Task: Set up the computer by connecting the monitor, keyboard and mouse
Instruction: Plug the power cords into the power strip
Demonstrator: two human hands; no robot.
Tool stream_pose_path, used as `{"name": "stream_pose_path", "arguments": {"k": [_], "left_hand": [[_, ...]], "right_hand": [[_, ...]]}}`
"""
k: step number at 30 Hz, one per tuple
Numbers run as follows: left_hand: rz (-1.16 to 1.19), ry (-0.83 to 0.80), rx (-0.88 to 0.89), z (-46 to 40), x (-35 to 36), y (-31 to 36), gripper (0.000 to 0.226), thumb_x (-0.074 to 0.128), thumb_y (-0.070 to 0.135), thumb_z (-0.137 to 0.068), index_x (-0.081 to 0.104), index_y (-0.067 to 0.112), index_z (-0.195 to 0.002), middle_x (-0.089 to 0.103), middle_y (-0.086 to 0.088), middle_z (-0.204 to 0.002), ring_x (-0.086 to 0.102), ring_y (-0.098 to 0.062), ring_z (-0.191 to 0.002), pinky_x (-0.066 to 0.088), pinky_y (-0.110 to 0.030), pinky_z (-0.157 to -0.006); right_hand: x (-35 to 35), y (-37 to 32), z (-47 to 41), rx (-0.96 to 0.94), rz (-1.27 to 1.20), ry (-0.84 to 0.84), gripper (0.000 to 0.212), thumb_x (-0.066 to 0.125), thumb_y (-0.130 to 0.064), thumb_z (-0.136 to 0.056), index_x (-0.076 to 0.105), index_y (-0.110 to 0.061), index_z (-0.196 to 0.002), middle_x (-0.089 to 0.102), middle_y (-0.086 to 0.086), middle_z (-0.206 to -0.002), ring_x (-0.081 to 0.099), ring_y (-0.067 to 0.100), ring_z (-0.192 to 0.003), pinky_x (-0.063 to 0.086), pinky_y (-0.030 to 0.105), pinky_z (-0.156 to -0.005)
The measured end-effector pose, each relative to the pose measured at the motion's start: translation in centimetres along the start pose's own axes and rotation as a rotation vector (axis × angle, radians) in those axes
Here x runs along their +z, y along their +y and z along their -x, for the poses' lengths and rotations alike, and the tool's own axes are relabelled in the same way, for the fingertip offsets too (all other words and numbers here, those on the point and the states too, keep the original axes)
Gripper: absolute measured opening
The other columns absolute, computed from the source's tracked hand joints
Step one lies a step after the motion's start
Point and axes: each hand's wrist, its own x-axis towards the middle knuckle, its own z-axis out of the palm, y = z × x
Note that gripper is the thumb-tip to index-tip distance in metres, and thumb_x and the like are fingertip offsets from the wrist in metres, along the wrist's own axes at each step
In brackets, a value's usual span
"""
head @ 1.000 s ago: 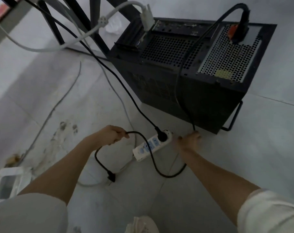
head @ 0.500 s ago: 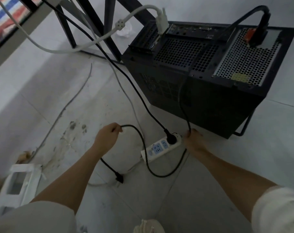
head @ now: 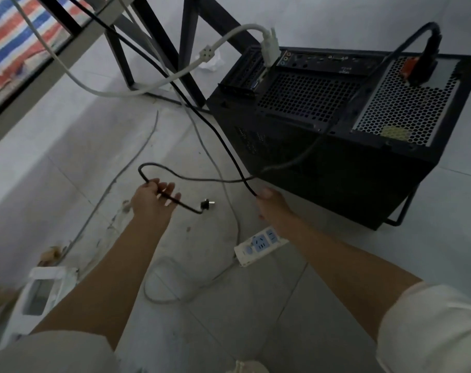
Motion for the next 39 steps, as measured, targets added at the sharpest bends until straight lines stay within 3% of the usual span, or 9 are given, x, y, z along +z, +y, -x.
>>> {"name": "stream_pose_path", "arguments": {"k": [6, 11, 14, 16, 20, 25, 28, 33, 39], "left_hand": [[0.287, -0.268, -0.211, 1.0, 1.0, 0.1, 0.031, 0.031, 0.006, -0.101, 0.048, 0.005, -0.075, 0.055, -0.005, -0.062, 0.063, -0.023, -0.085, 0.046, -0.052, -0.075], [0.428, -0.261, -0.268, 1.6, 1.9, 0.4, 0.033, 0.033, 0.009, -0.102, 0.052, 0.002, -0.077, 0.062, -0.01, -0.059, 0.065, -0.024, -0.075, 0.048, -0.045, -0.084], [0.46, -0.192, -0.235, 1.4, 1.8, 0.8, 0.03, 0.032, 0.01, -0.103, 0.054, -0.001, -0.084, 0.066, -0.012, -0.067, 0.068, -0.024, -0.08, 0.052, -0.038, -0.089], [0.438, -0.144, -0.226, 0.9, 1.2, 0.9, 0.03, 0.032, 0.011, -0.103, 0.055, -0.004, -0.091, 0.067, -0.014, -0.079, 0.066, -0.025, -0.096, 0.052, -0.038, -0.085], [0.037, -0.145, -0.357, -0.4, 0.0, 0.3, 0.047, 0.038, 0.022, -0.102, 0.03, 0.0, -0.142, 0.052, -0.014, -0.134, 0.053, -0.032, -0.121, 0.041, -0.05, -0.1], [-0.618, -0.216, -0.341, 0.7, -0.2, -2.9, 0.037, 0.055, 0.024, -0.094, 0.051, 0.009, -0.127, 0.055, -0.01, -0.125, 0.057, -0.025, -0.104, 0.044, -0.039, -0.093], [-0.919, -0.328, -0.212, 1.6, 0.6, -5.3, 0.048, 0.061, 0.028, -0.091, 0.049, 0.01, -0.133, 0.054, -0.007, -0.131, 0.05, -0.024, -0.118, 0.041, -0.036, -0.096], [-1.018, -0.483, -0.294, 3.0, 2.5, -7.4, 0.047, 0.062, 0.036, -0.089, 0.053, 0.01, -0.127, 0.057, -0.003, -0.12, 0.051, -0.02, -0.112, 0.043, -0.032, -0.094], [-0.909, -0.444, -0.397, 3.2, 3.6, -8.8, 0.015, 0.059, 0.01, -0.091, 0.064, 0.009, -0.106, 0.059, 0.0, -0.092, 0.049, -0.008, -0.075, 0.045, -0.017, -0.059]], "right_hand": [[1.8, 3.8, 1.3, -0.319, 0.434, -0.28, 0.06, 0.042, -0.007, -0.096, 0.015, -0.016, -0.149, 0.017, 0.002, -0.156, 0.017, 0.018, -0.143, 0.014, 0.029, -0.116], [3.9, 5.1, 1.6, -0.262, 0.485, -0.312, 0.035, 0.043, -0.028, -0.097, 0.05, -0.006, -0.125, 0.053, 0.014, -0.128, 0.05, 0.027, -0.117, 0.04, 0.033, -0.1], [3.6, 5.8, 2.0, -0.189, 0.473, -0.143, 0.031, 0.038, -0.027, -0.099, 0.057, -0.004, -0.105, 0.059, 0.019, -0.113, 0.056, 0.03, -0.102, 0.043, 0.029, -0.08], [3.0, 6.0, 2.0, -0.188, 0.573, -0.031, 0.032, 0.037, -0.028, -0.1, 0.056, -0.004, -0.111, 0.056, 0.019, -0.117, 0.054, 0.029, -0.106, 0.042, 0.032, -0.085], [1.8, 5.7, 1.7, -0.122, 0.319, -0.087, 0.027, 0.033, -0.026, -0.102, 0.054, -0.008, -0.101, 0.057, 0.018, -0.109, 0.048, 0.019, -0.093, 0.04, 0.029, -0.08], [1.2, 3.9, 2.2, 0.012, -0.067, -0.079, 0.028, 0.043, -0.032, -0.098, 0.051, -0.005, -0.101, 0.057, 0.011, -0.075, 0.05, 0.017, -0.057, 0.046, 0.026, -0.054], [0.7, 3.8, 2.5, -0.031, 0.041, -0.158, 0.01, 0.054, -0.014, -0.092, 0.056, -0.004, -0.095, 0.05, 0.006, -0.065, 0.044, 0.012, -0.051, 0.039, 0.017, -0.046], [1.1, 4.9, 3.3, -0.135, 0.134, -0.251, 0.035, 0.059, -0.004, -0.087, 0.044, -0.015, -0.058, 0.047, -0.002, -0.061, 0.044, 0.004, -0.056, 0.036, 0.009, -0.05], [1.0, 5.9, 3.7, -0.069, -0.073, -0.136, 0.029, 0.068, -0.01, -0.084, 0.044, -0.013, -0.067, 0.051, 0.0, -0.064, 0.047, 0.0, -0.053, 0.037, 0.006, -0.048]]}}
